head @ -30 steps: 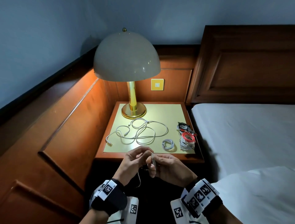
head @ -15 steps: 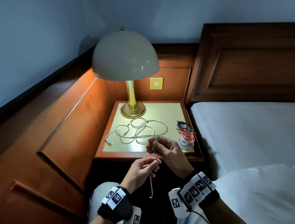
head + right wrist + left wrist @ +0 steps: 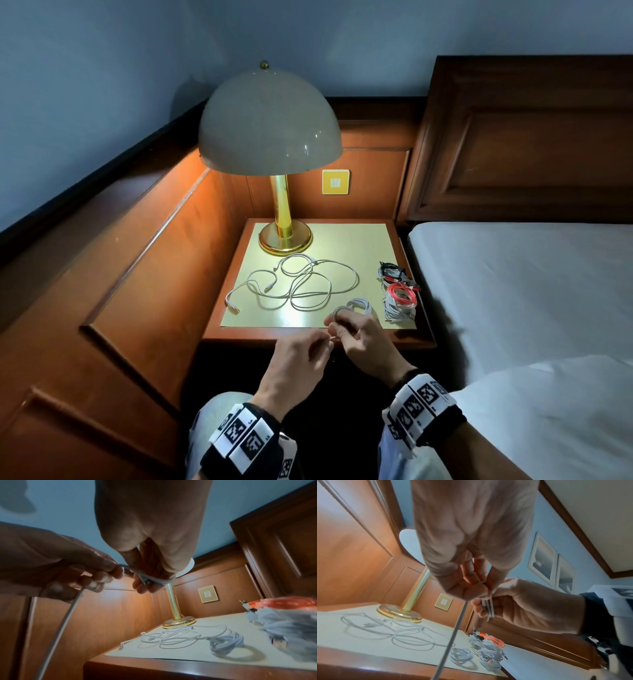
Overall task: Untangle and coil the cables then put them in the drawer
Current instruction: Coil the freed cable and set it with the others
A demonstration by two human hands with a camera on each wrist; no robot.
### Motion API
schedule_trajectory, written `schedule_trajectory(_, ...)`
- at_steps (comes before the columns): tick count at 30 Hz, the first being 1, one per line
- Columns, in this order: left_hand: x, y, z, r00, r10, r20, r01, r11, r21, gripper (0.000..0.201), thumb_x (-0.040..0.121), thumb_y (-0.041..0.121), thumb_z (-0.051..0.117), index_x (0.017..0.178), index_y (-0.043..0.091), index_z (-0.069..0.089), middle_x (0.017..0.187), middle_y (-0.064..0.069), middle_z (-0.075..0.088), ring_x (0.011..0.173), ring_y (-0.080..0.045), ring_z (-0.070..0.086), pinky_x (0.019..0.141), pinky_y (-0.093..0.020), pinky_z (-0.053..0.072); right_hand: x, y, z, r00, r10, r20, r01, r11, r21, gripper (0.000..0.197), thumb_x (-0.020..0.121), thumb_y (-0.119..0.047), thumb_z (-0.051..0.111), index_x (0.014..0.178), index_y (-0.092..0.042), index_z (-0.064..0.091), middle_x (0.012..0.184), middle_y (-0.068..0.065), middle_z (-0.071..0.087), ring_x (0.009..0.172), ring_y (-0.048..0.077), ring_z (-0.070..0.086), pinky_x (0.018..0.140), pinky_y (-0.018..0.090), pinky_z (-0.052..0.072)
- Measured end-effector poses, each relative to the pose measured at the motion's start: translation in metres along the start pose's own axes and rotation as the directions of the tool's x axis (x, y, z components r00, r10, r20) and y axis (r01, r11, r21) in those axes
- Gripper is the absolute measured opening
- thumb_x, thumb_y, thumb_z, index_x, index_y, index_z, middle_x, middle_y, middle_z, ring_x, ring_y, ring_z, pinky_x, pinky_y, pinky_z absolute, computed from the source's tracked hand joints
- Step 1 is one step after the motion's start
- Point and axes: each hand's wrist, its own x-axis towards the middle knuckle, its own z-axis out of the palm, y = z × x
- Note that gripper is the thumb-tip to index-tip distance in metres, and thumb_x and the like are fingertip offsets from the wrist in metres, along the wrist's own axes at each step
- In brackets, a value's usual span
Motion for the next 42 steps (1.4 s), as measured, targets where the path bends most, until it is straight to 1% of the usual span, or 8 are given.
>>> schedule_trajectory(5,0.008,-0.011,-0.007,0.996,0.071,-0.055,-0.069,0.997,0.040,0.005,0.088,0.014,0.074,0.089,0.017,0.071,0.082,0.010,0.070,0.074,0.000,0.061,0.072,-0.013,0.047,-0.010,-0.011,-0.002,0.956,0.191,0.224,-0.254,0.921,0.297,0.038,0.108,-0.022,0.044,0.075,-0.021,0.064,0.078,0.001,0.065,0.076,0.013,0.059,0.075,0.028,0.047)
schedule_trajectory(14,0.017,-0.015,-0.022,0.992,-0.108,0.068,0.122,0.959,-0.255,0.019,0.083,-0.002,0.072,0.085,0.016,0.076,0.080,0.004,0.074,0.080,-0.013,0.069,0.076,-0.024,0.054,-0.018,-0.020,-0.001,0.878,0.191,0.439,-0.445,0.662,0.603,0.033,0.108,-0.024,0.042,0.106,-0.001,0.064,0.090,0.018,0.057,0.078,0.022,0.054,0.074,0.027,0.044)
schedule_trajectory(18,0.021,-0.013,-0.025,0.973,-0.193,0.127,0.228,0.893,-0.389,0.014,0.083,0.000,0.073,0.085,0.012,0.079,0.083,0.003,0.076,0.079,-0.010,0.070,0.076,-0.019,0.052,-0.018,-0.024,0.000,0.859,0.172,0.483,-0.482,0.590,0.648,0.035,0.100,-0.025,0.048,0.113,0.004,0.062,0.088,0.014,0.060,0.078,0.021,0.057,0.075,0.026,0.049)
schedule_trajectory(22,0.019,-0.015,-0.023,0.958,-0.242,0.156,0.288,0.829,-0.479,0.016,0.085,-0.005,0.070,0.085,0.009,0.079,0.085,-0.006,0.077,0.088,-0.029,0.073,0.077,-0.024,0.054,-0.019,-0.025,0.000,0.838,0.178,0.516,-0.518,0.558,0.648,0.036,0.099,-0.024,0.049,0.115,0.006,0.062,0.086,0.013,0.062,0.077,0.021,0.058,0.074,0.028,0.049)
schedule_trajectory(26,0.016,-0.024,-0.019,0.963,-0.197,0.186,0.266,0.810,-0.522,0.016,0.088,-0.006,0.068,0.090,0.006,0.079,0.080,-0.006,0.075,0.075,-0.022,0.070,0.072,-0.027,0.053,-0.021,-0.025,0.002,0.841,0.184,0.509,-0.519,0.541,0.662,0.039,0.100,-0.022,0.048,0.120,0.011,0.058,0.083,0.011,0.062,0.075,0.019,0.058,0.072,0.027,0.050)
schedule_trajectory(31,0.013,-0.025,-0.013,0.961,-0.190,0.203,0.278,0.645,-0.712,0.013,0.088,0.002,0.067,0.095,-0.007,0.072,0.072,-0.016,0.059,0.061,-0.022,0.050,0.061,-0.029,0.049,-0.024,-0.026,0.003,0.851,0.182,0.493,-0.516,0.470,0.717,0.029,0.105,-0.017,0.044,0.113,0.003,0.064,0.082,0.009,0.060,0.073,0.015,0.058,0.072,0.026,0.051)
schedule_trajectory(37,0.013,-0.018,-0.013,0.907,-0.267,0.325,0.413,0.419,-0.809,0.021,0.094,0.002,0.063,0.104,-0.016,0.063,0.068,-0.014,0.051,0.056,-0.027,0.062,0.062,-0.037,0.059,-0.021,-0.027,0.001,0.868,0.130,0.480,-0.475,0.502,0.723,0.032,0.105,-0.021,0.047,0.114,0.004,0.064,0.081,0.009,0.061,0.068,0.017,0.057,0.072,0.029,0.048)
schedule_trajectory(42,0.010,-0.023,-0.003,0.879,-0.347,0.328,0.462,0.447,-0.766,0.027,0.096,0.022,0.064,0.106,-0.003,0.070,0.081,-0.014,0.067,0.066,-0.022,0.065,0.066,-0.033,0.058,-0.018,-0.031,0.004,0.892,0.068,0.447,-0.429,0.439,0.789,0.031,0.103,-0.016,0.048,0.116,0.010,0.060,0.082,0.012,0.060,0.070,0.019,0.056,0.074,0.028,0.049)
